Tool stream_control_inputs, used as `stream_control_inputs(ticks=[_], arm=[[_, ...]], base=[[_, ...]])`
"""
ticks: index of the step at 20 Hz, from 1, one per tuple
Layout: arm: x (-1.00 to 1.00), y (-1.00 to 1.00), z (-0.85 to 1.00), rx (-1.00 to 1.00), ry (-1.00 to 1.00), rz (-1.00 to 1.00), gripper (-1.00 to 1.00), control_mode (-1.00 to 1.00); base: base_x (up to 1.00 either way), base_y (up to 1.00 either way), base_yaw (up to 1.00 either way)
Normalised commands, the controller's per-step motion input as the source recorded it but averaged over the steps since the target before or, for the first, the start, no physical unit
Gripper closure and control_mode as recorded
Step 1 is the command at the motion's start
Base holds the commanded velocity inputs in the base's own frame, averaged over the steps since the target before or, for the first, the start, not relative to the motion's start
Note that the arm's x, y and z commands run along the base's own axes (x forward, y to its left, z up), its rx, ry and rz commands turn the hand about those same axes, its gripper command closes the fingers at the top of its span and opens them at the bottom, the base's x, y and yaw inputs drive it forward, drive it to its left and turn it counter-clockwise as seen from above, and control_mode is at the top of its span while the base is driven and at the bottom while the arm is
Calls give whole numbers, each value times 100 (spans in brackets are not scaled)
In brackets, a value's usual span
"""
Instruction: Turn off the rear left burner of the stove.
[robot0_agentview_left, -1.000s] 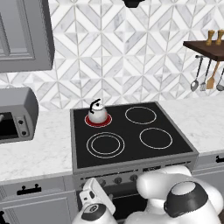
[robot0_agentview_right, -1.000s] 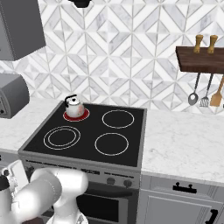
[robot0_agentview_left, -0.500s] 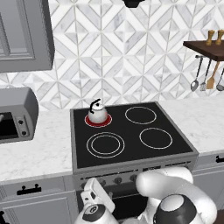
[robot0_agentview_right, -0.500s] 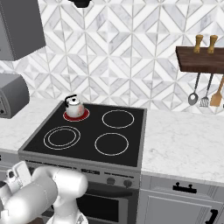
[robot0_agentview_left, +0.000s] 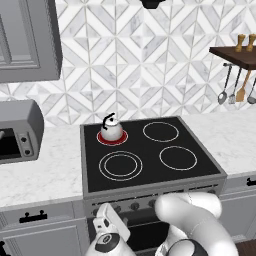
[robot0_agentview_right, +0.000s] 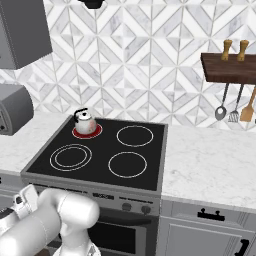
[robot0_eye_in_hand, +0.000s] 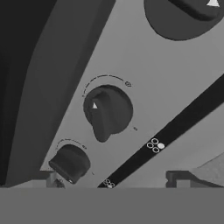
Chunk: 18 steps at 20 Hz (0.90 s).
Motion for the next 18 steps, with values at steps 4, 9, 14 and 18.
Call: stream_control_inputs(ticks=[4, 9, 14, 18], arm=[[17, 2, -27, 0, -3, 0, -100, -100], [1, 21, -32, -1, -4, 4, -100, -100], [20, 7, -9, 0, -2, 7, -100, -100], [26, -1, 0, 0, 0, 10, -100, -100]], base=[[0, 0, 0], [0, 0, 0], [0, 0, 0], [0, 0, 0]])
